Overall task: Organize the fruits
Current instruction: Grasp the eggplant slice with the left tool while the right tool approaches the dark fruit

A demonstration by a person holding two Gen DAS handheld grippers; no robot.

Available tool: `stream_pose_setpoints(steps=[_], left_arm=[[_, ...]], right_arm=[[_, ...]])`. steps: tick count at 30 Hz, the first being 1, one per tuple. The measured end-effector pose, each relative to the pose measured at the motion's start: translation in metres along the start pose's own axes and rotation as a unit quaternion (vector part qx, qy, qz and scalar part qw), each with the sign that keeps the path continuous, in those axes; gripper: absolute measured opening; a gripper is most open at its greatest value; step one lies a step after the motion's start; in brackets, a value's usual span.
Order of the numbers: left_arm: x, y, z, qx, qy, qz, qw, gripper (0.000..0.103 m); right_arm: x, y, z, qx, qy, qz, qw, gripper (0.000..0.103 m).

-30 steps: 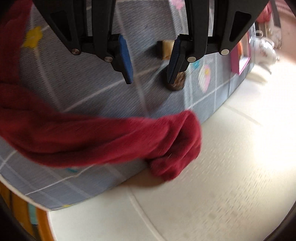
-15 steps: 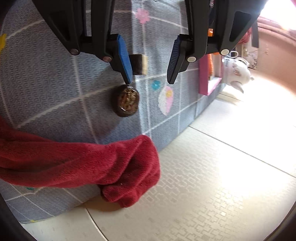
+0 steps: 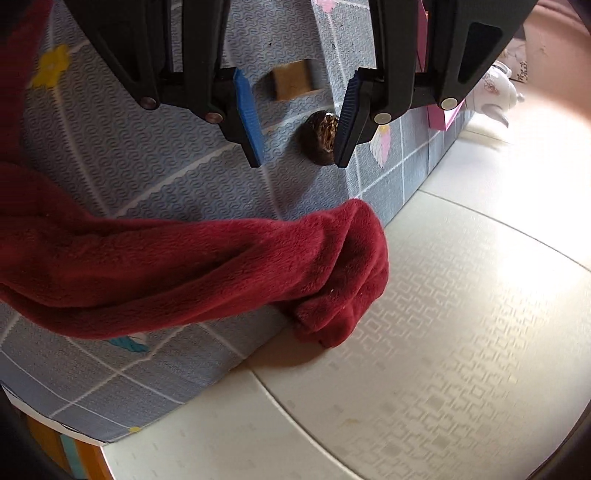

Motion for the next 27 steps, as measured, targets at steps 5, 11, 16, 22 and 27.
stream_pose_setpoints(steps=[5, 11, 16, 22, 27], left_arm=[[0.011, 0.025, -0.023, -0.024, 0.009, 0.023, 0.9994, 0.058], [0.016, 0.058, -0.036, -0.020, 0.013, 0.046, 0.9986, 0.057], [0.015, 0.079, -0.041, -0.016, 0.012, 0.062, 0.9979, 0.057], [0.016, 0.090, -0.048, -0.013, 0.022, 0.062, 0.9978, 0.057], [0.016, 0.085, -0.041, -0.015, 0.016, 0.056, 0.9982, 0.036]], right_arm=[[0.004, 0.001, -0.010, -0.005, 0.010, -0.003, 1.000, 0.040], [0.008, -0.005, -0.015, -0.008, 0.005, -0.007, 1.000, 0.040], [0.012, 0.003, -0.012, -0.013, -0.007, -0.004, 1.000, 0.040], [0.013, 0.012, -0.007, -0.012, -0.017, 0.002, 1.000, 0.040], [0.012, 0.019, -0.003, -0.018, -0.023, 0.008, 1.000, 0.040]])
Point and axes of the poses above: each gripper's, at about its wrist camera, not at the fingertips, and y roughly the way its jaws point, z to its left, x to its top, the point moved 6 cm from there along y, roughly the way its jaws point, and after that the axes turned 8 degrees about -y, right-handed, at the moved point
